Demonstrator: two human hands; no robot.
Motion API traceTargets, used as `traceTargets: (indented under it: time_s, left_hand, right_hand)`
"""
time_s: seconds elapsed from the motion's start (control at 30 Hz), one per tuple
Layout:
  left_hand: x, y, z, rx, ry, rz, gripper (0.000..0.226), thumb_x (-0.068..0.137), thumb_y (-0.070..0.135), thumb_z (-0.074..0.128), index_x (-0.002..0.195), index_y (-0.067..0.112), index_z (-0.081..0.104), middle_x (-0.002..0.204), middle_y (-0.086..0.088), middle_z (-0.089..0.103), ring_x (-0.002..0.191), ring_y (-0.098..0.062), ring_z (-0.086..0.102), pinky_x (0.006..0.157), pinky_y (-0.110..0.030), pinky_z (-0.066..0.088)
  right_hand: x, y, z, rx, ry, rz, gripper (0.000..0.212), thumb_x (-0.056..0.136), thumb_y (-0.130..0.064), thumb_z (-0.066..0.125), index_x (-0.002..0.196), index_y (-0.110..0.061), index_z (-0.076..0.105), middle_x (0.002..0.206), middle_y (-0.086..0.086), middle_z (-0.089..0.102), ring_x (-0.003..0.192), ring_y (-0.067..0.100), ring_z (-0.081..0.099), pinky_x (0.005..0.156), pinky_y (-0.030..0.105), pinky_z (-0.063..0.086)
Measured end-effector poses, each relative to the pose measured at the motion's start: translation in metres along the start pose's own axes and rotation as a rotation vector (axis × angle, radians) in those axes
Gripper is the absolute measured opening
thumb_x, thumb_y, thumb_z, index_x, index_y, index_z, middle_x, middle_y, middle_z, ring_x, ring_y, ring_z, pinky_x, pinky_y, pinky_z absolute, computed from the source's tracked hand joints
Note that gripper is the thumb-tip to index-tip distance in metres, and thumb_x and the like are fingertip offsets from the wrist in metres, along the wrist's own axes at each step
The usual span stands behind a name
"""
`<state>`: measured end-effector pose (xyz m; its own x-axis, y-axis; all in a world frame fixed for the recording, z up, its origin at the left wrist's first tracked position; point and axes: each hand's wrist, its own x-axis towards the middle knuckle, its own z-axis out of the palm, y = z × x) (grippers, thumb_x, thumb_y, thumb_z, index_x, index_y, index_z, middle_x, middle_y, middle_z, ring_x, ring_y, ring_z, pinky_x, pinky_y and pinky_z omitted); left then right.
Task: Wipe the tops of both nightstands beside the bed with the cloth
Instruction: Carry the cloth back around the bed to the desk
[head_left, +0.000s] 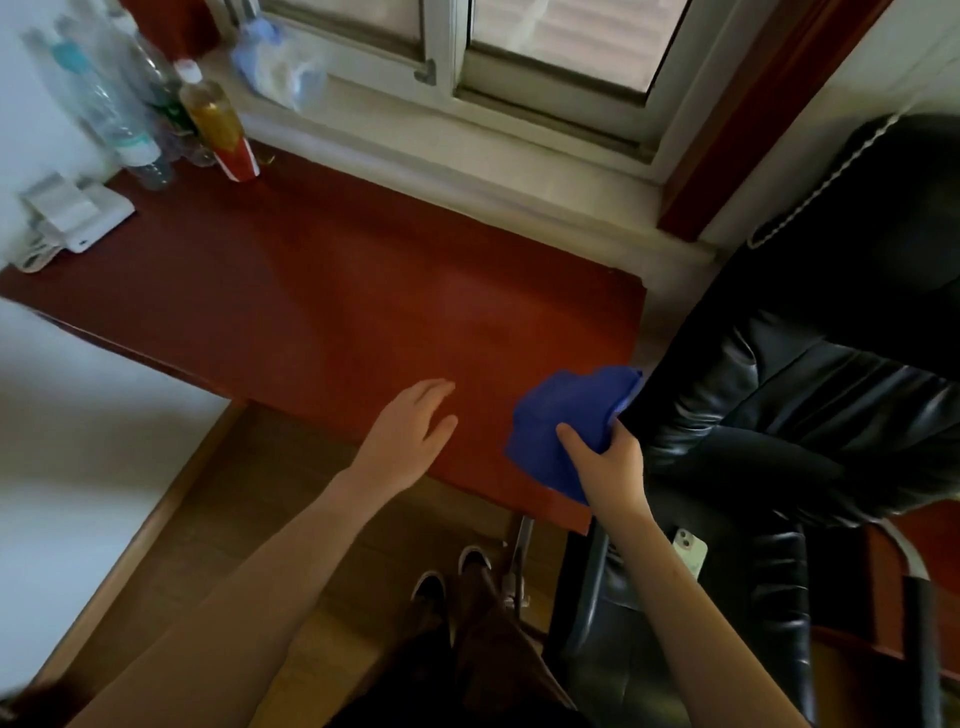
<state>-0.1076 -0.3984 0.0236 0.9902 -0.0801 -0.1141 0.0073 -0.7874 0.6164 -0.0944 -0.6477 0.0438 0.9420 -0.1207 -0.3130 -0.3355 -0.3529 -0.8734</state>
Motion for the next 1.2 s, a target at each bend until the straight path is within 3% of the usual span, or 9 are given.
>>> traceTargets:
  time_s: [0.07,0.13,0.27,0.4,0.47,0.53,0.63,0.77,1.2]
  left_hand:
    - [0.030,-0.002,0.013,0.061,0.022,0.016,0.052,0.098,0.035,0.045,0.147,0.019,0.036,0.153,0.000,0.037,0.140,-0.014,0.032,0.114,-0.034,0.028]
    - [0.055,-0.007,0.027,0.128,0.036,0.023,0.054,0.098,0.035,0.045,0.148,0.018,0.033,0.154,-0.003,0.035,0.143,-0.018,0.028,0.116,-0.037,0.023]
    - [0.087,-0.020,0.055,0.235,-0.003,0.000,0.058,0.098,0.036,0.043,0.151,0.019,0.026,0.158,-0.006,0.026,0.147,-0.023,0.018,0.119,-0.040,0.015]
    - [0.095,-0.028,0.075,0.313,-0.037,0.004,0.058,0.098,0.035,0.043,0.151,0.020,0.025,0.159,-0.006,0.023,0.148,-0.023,0.014,0.120,-0.041,0.012]
    - [0.095,-0.031,0.080,0.346,-0.057,0.014,0.058,0.097,0.036,0.043,0.151,0.021,0.026,0.159,-0.007,0.024,0.148,-0.024,0.016,0.120,-0.043,0.013]
    - [0.096,-0.035,0.084,0.389,-0.071,0.029,0.056,0.097,0.038,0.039,0.150,0.022,0.028,0.158,-0.005,0.027,0.147,-0.025,0.018,0.120,-0.045,0.014]
    - [0.101,-0.041,0.089,0.436,-0.076,0.050,0.054,0.097,0.041,0.033,0.149,0.024,0.029,0.157,-0.002,0.031,0.146,-0.025,0.022,0.118,-0.047,0.017]
    - [0.113,-0.049,0.098,0.446,-0.066,0.050,0.053,0.099,0.041,0.029,0.150,0.025,0.027,0.157,0.000,0.029,0.147,-0.023,0.020,0.119,-0.047,0.016]
    - [0.113,-0.060,0.112,0.465,0.008,0.068,0.054,0.102,0.042,0.022,0.153,0.029,0.017,0.159,0.002,0.025,0.149,-0.020,0.011,0.120,-0.047,0.013]
  right_hand:
    - [0.031,0.001,0.004,-0.042,-0.074,-0.022,0.030,0.086,-0.029,0.071,0.111,-0.025,0.055,0.096,-0.021,0.060,0.083,0.000,0.061,0.067,0.019,0.050]
    - [0.058,0.011,0.008,-0.079,-0.099,0.000,0.030,0.084,-0.027,0.072,0.108,-0.024,0.054,0.095,-0.017,0.060,0.083,0.003,0.061,0.065,0.018,0.048]
    - [0.086,0.043,0.011,-0.205,0.058,0.088,0.033,0.083,-0.019,0.071,0.108,-0.014,0.050,0.093,-0.005,0.055,0.076,0.011,0.053,0.056,0.015,0.038]
    - [0.082,0.063,0.015,-0.140,0.176,0.192,0.067,0.074,-0.015,0.077,0.128,-0.010,0.039,0.116,0.007,0.050,0.103,0.028,0.056,0.078,0.035,0.048]
    - [0.080,0.068,0.014,-0.306,0.218,0.124,0.079,0.071,-0.019,0.078,0.136,-0.013,0.034,0.125,0.011,0.042,0.112,0.032,0.049,0.089,0.043,0.050]
    - [0.080,0.072,0.012,-0.607,0.199,-0.104,0.082,0.077,-0.031,0.073,0.146,-0.020,0.030,0.139,0.013,0.038,0.129,0.033,0.040,0.102,0.046,0.043]
    - [0.090,0.081,0.017,-0.902,-0.030,-0.494,0.063,0.092,-0.044,0.050,0.150,-0.029,0.030,0.156,0.003,0.033,0.148,0.027,0.017,0.119,0.047,0.021]
    - [0.112,0.093,0.033,-1.085,-0.185,-0.542,0.060,0.097,-0.052,0.033,0.152,-0.031,0.022,0.158,-0.003,0.028,0.149,0.024,0.012,0.121,0.044,0.008]
    - [0.244,0.054,0.042,-1.065,0.037,-0.457,0.061,0.096,-0.056,0.029,0.151,-0.032,0.025,0.157,-0.002,0.032,0.148,0.026,0.020,0.121,0.047,0.011]
